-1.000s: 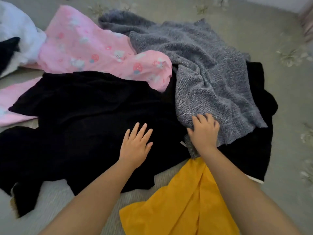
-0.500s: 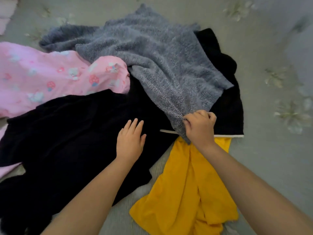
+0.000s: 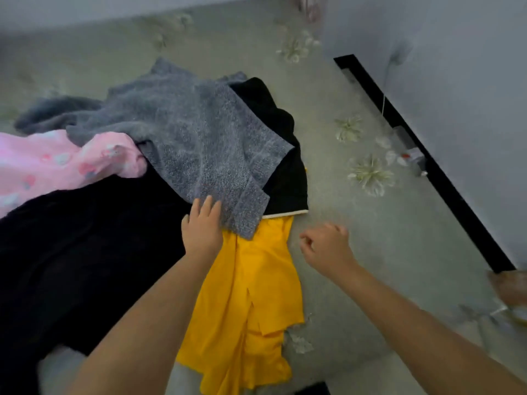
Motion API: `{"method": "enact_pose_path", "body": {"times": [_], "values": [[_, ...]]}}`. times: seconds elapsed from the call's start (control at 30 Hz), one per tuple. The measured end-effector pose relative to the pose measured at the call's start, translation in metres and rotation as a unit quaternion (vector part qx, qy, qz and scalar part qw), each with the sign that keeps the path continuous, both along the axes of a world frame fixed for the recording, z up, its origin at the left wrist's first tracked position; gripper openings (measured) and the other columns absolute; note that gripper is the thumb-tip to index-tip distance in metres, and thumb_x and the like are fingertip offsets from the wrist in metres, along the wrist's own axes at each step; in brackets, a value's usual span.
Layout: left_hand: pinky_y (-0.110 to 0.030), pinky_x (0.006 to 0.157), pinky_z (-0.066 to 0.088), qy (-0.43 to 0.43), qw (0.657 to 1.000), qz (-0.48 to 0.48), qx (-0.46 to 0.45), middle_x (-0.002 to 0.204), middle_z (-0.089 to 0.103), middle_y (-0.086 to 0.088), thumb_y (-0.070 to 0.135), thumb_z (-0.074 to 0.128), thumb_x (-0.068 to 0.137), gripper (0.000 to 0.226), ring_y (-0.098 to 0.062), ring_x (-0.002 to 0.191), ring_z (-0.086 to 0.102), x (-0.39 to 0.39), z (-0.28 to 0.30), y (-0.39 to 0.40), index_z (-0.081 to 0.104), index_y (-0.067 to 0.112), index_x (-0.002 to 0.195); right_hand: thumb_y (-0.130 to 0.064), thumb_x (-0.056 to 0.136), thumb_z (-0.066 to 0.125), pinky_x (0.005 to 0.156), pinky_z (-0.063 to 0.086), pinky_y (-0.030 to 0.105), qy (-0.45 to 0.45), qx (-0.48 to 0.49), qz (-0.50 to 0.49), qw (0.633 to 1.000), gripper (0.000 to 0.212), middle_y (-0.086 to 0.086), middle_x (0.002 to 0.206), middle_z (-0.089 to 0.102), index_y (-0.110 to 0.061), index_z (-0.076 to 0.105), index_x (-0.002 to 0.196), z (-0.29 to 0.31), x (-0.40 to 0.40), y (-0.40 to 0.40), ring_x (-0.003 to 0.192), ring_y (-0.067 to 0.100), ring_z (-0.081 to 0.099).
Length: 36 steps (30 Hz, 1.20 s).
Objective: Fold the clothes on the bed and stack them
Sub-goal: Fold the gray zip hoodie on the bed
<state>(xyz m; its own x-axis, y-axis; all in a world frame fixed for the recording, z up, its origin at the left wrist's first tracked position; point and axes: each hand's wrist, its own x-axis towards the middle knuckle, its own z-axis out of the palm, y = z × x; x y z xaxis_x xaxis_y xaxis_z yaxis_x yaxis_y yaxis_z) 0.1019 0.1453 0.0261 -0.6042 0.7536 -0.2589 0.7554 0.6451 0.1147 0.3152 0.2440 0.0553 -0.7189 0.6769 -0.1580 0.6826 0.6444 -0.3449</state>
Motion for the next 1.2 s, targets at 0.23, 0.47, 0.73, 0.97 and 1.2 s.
{"method": "enact_pose_path", "body": {"times": [0.23, 0.47, 0.73, 0.97, 1.2], "values": [[-0.040, 0.110, 0.018, 0.027, 0.997, 0.077, -0.018, 0.154, 0.014, 0.000, 0.027, 0.037, 0.098, 0.049, -0.023, 0.142, 0.006, -0.024, -0.021, -0.032, 0.023, 0.020, 0.144, -0.034, 0.092, 0.047, 0.105, 0.019, 0.037, -0.024, 0.043, 0.096, 0.994, 0.037, 0.004, 0.125, 0.051, -0.015, 0.050, 0.123, -0.052, -0.091, 0.001, 0.121, 0.020, 0.038], [-0.039, 0.113, 0.005, -0.018, 0.986, 0.165, 0.001, 0.156, 0.003, -0.002, 0.032, 0.027, 0.100, 0.051, -0.024, 0.143, -0.002, -0.073, -0.113, -0.060, 0.014, 0.016, 0.146, -0.036, 0.092, 0.050, 0.111, 0.012, 0.049, -0.025, 0.076, 0.223, 0.972, 0.059, 0.008, 0.152, 0.020, -0.015, 0.029, 0.143, -0.113, -0.194, -0.013, 0.140, 0.027, 0.016], [-0.035, 0.111, -0.004, -0.001, 0.987, 0.159, 0.040, 0.155, 0.004, 0.001, 0.035, 0.026, 0.099, 0.053, -0.018, 0.143, -0.001, -0.083, -0.178, -0.082, 0.012, 0.016, 0.146, -0.026, 0.075, 0.055, 0.077, 0.030, 0.034, -0.081, 0.321, 0.209, 0.920, 0.019, -0.012, 0.089, 0.071, -0.024, 0.073, 0.068, -0.146, -0.241, -0.007, 0.080, 0.013, 0.066], [-0.037, 0.114, 0.001, -0.039, 0.985, 0.167, 0.027, 0.155, 0.003, 0.002, 0.037, 0.026, 0.099, 0.053, -0.017, 0.143, -0.001, -0.082, -0.160, -0.077, 0.013, 0.018, 0.146, -0.004, 0.065, 0.072, 0.063, 0.023, 0.032, 0.086, 0.302, 0.219, 0.924, 0.020, 0.002, 0.046, 0.054, -0.012, 0.059, 0.051, -0.109, -0.176, 0.022, 0.051, 0.021, 0.057], [-0.052, 0.104, 0.029, 0.033, 0.970, 0.070, 0.229, 0.142, 0.037, -0.021, 0.017, 0.062, 0.085, 0.057, -0.041, 0.133, 0.031, -0.017, -0.057, 0.014, 0.040, 0.000, 0.135, 0.004, 0.058, 0.075, 0.063, 0.021, 0.033, 0.188, 0.295, 0.174, 0.921, 0.019, 0.004, 0.046, 0.054, -0.008, 0.061, 0.052, -0.013, -0.084, 0.048, 0.050, 0.021, 0.057]]}}
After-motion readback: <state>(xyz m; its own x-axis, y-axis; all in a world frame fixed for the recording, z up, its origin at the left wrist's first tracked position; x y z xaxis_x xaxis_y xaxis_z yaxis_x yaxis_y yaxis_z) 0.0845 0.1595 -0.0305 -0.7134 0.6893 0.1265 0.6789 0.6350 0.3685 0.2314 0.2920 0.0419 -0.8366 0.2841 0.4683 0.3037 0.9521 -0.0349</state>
